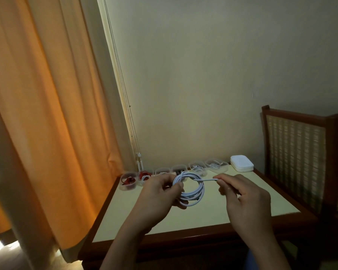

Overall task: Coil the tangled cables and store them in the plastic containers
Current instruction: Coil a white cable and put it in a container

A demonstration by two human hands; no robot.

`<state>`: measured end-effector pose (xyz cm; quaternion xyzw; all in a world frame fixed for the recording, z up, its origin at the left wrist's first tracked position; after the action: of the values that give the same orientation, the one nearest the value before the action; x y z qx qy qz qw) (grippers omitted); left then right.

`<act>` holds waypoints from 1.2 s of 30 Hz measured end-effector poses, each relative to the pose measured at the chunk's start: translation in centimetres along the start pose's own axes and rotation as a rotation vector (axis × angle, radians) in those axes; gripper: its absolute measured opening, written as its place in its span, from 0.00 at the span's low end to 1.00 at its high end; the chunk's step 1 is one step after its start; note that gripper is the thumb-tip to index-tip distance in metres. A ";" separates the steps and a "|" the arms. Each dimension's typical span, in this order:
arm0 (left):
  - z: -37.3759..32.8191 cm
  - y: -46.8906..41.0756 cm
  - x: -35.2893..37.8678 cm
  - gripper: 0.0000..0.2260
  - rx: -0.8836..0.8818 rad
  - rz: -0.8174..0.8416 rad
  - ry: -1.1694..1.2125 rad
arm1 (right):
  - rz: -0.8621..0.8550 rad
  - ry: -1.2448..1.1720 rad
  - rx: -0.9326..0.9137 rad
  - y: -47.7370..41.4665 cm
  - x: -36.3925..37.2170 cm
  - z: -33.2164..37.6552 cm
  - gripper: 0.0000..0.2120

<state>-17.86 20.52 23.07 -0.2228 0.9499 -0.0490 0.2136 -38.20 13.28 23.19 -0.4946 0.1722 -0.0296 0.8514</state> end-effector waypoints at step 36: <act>4.5 -0.7 4.6 0.12 -0.182 0.091 0.373 | 0.073 -0.686 0.605 2.9 4.2 -4.0 0.09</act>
<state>-19.36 17.82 17.37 -0.1850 0.9826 0.0063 0.0149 -35.91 10.49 17.77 -0.1987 -0.1185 0.1170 0.9658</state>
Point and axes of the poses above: each hand's wrist, its own y-axis away from the middle knuckle, its own x-axis out of the palm, z = x × y, the point moved 10 cm from there along -y, towards the middle knuckle, and after that the axes turned 5 degrees about -x, right-handed, at the moved point
